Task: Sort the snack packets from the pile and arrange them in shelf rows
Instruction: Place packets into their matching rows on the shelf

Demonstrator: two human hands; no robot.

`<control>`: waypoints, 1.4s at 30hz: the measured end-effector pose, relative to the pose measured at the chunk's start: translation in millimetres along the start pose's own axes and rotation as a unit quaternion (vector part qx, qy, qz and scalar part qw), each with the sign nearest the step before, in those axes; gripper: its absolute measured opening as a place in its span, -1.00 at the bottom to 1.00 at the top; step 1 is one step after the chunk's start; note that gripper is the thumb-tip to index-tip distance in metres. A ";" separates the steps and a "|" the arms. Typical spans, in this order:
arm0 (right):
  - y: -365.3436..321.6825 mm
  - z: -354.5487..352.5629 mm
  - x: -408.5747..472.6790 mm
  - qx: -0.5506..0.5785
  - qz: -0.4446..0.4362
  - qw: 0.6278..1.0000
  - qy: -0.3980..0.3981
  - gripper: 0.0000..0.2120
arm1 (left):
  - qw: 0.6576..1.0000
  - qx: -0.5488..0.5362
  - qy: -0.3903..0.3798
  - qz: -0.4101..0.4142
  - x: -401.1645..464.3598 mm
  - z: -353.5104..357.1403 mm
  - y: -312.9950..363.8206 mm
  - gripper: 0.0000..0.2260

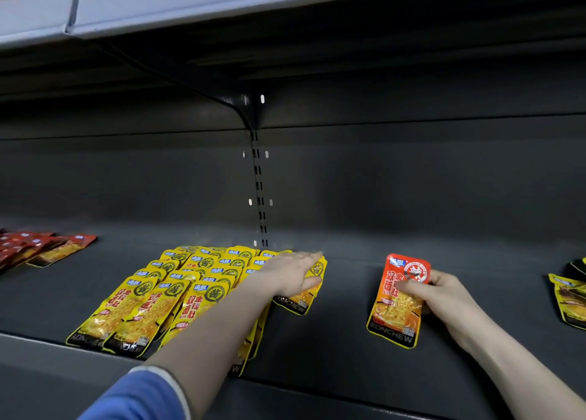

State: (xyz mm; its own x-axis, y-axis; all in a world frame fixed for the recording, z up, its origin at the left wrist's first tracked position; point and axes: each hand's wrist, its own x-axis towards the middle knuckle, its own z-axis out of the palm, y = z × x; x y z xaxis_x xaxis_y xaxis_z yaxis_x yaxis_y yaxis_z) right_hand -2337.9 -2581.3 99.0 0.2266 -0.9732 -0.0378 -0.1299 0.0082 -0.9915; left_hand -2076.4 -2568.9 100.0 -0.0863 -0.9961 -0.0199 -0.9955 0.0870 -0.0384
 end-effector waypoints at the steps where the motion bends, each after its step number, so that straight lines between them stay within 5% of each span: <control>1: 0.0 0.0 0.2 -0.001 0.001 1.000 -0.001 -0.96 | 1.000 0.000 -0.006 0.007 0.6 -0.8 -1.2 -0.44; 20: 2.9 1.2 -0.1 0.019 -0.006 1.000 -0.002 -0.96 | 0.998 0.023 0.038 -0.047 -2.7 4.2 7.5 -0.43; 31: -12.8 16.9 -4.3 0.076 -0.004 0.997 -0.019 -0.86 | 0.966 -0.021 0.227 -0.119 -23.9 -18.1 3.6 -0.64; 42: -69.9 162.3 -27.8 0.073 -0.050 0.995 -0.049 -0.82 | 0.947 -0.028 0.266 -0.177 -137.0 -26.6 -121.1 -0.66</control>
State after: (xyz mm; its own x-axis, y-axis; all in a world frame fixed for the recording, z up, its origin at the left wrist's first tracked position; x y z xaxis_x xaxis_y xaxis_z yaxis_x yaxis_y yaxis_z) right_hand -2178.4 -2517.6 149.1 0.3258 -0.9438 0.0562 0.0383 -0.0462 -0.9982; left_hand -1945.1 -2443.4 134.0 0.2604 -0.8319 0.4901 -0.9650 -0.2399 0.1055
